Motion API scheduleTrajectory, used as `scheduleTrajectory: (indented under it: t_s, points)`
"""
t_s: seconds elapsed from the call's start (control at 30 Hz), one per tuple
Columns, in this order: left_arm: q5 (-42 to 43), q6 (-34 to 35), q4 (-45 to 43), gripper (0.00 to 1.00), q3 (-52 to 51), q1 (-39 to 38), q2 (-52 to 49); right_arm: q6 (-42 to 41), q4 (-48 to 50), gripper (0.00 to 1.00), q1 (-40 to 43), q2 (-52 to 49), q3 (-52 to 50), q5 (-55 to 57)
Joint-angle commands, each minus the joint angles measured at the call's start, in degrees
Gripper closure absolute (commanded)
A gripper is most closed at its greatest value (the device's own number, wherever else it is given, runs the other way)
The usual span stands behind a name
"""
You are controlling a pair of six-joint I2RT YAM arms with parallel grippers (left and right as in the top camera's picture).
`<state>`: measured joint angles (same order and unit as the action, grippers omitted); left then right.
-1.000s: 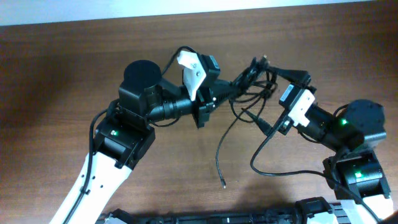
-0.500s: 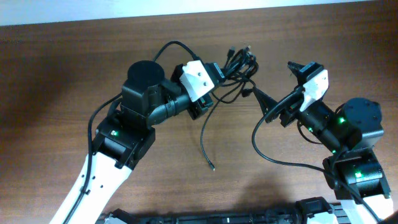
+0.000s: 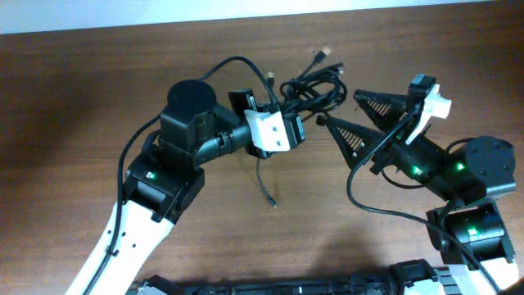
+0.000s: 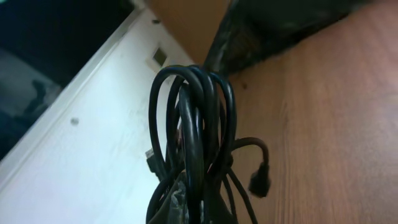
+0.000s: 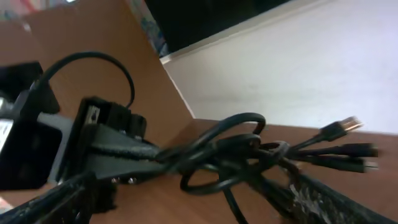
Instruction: Untangle cables
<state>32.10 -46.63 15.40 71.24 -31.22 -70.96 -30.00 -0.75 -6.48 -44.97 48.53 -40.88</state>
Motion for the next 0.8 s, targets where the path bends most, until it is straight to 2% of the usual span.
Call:
scheduleTrajectory:
  t_s: [0.0,0.17,0.37,0.63,0.77]
  points:
    - [4.68,-2.34,-0.76,1.00,0.85,-0.70,0.42,-5.05,-0.35,0.01,-0.20,-0.52,0.46,-0.35]
    - [4.83,-2.32,-1.40,1.00,0.85,-1.42,0.74,-5.01,-11.69,0.01,-0.20,-0.79,0.46,16.98]
    - [4.81,-2.25,-2.12,1.00,0.85,-1.40,2.36,-4.52,-20.94,0.01,-0.20,-0.79,0.46,23.63]
    - [4.07,9.97,-10.01,1.00,0.85,-1.36,2.97,-4.31,-25.53,0.02,-0.20,-0.79,0.44,23.56]
    - [-11.50,22.12,-12.79,1.00,0.87,-1.36,2.95,-1.51,-25.46,0.01,-0.20,-0.76,0.46,23.28]
